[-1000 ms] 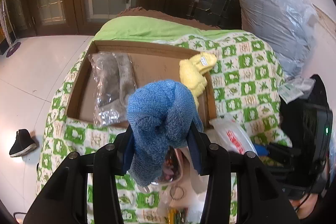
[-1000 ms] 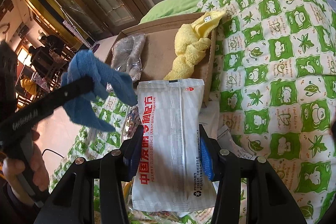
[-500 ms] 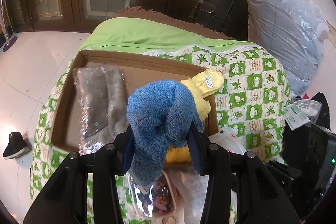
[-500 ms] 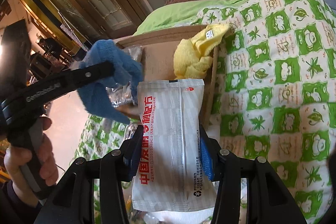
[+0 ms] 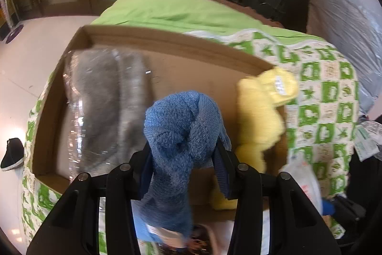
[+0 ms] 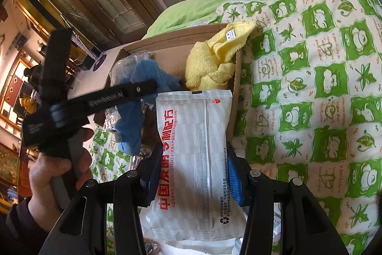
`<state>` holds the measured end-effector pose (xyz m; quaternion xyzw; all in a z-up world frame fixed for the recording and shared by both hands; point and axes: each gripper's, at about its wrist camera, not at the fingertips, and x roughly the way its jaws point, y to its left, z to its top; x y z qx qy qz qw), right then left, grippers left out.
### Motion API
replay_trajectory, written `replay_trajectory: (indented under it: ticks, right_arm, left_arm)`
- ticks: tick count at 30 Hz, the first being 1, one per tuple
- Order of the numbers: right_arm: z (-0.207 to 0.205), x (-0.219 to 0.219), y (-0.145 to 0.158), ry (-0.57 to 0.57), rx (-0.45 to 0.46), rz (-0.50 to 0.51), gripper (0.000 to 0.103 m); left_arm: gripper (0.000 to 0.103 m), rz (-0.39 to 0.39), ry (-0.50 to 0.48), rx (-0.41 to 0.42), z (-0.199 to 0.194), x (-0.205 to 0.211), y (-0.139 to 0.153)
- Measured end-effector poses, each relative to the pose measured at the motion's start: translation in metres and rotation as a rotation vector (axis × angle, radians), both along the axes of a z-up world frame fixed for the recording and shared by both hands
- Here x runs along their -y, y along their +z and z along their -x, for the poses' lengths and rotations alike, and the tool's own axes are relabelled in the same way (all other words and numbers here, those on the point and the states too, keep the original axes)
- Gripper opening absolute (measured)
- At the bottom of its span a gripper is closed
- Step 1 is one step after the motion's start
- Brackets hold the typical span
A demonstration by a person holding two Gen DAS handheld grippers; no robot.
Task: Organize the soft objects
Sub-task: 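Lower the blue towel and white packet into the box and open both grippers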
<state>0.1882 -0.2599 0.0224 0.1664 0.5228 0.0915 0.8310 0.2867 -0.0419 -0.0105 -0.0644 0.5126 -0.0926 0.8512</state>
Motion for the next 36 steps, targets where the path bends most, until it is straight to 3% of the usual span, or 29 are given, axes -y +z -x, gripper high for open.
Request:
replay_trajectory:
  ticks: [9, 13, 29, 36]
  right_arm:
    - [-0.025, -0.02, 0.004, 0.048, 0.008, 0.006, 0.047]
    - [-0.048, -0.035, 0.004, 0.066, 0.018, 0.009, 0.047]
    - [-0.114, -0.063, -0.056, 0.041, 0.031, 0.003, 0.048]
    - [-0.121, -0.082, -0.073, 0.076, 0.046, 0.096, 0.048]
  left_arm:
    - [0.043, -0.062, 0.073, 0.018, -0.003, -0.035, -0.005]
    - [0.043, -0.041, 0.083, 0.015, -0.002, -0.043, -0.007]
    - [0.044, 0.016, 0.088, 0.018, -0.017, -0.057, -0.012]
    - [0.045, 0.021, 0.082, 0.022, -0.019, -0.059, -0.013]
